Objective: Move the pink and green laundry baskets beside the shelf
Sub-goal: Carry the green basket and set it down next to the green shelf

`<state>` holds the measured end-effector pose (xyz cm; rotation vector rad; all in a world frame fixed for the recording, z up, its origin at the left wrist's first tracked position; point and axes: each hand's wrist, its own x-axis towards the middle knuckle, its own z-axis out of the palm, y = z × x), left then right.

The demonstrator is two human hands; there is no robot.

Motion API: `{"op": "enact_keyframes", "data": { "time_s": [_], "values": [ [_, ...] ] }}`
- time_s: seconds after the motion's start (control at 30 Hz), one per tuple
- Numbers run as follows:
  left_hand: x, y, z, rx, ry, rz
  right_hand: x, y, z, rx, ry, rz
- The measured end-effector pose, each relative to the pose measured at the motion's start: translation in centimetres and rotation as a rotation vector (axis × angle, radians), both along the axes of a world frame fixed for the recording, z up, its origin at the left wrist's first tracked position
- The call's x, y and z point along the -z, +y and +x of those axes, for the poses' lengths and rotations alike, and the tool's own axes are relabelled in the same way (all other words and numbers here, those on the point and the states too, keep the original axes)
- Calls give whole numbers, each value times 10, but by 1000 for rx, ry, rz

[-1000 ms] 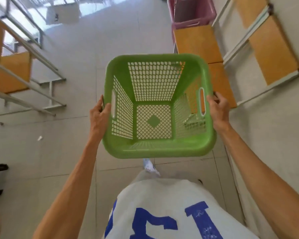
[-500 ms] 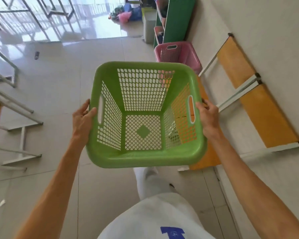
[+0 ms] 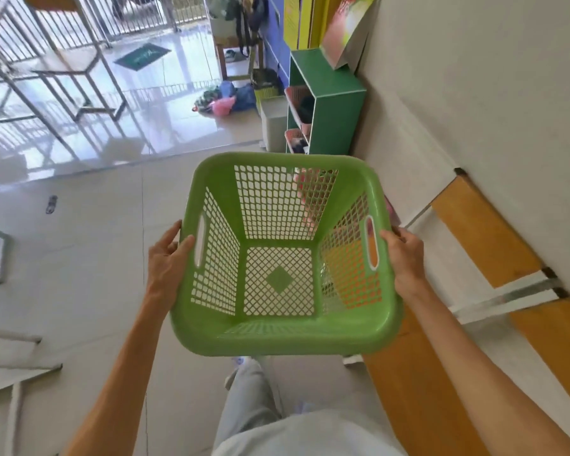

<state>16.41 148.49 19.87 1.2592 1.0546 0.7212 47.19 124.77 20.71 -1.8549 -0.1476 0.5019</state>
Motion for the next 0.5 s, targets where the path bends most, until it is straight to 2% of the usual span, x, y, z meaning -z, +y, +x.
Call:
{"op": "enact_keyframes", "data": {
  "time_s": [0.13,0.3,0.5],
  "values": [
    [5,105,69,91,20,25,-1,75,43,123,12,57],
    [-1,225,160,258,167,124,-3,148,80,362,10,98],
    [-30,323,288,505,206,213,-5,203,110,609,-21,139]
  ]
}}
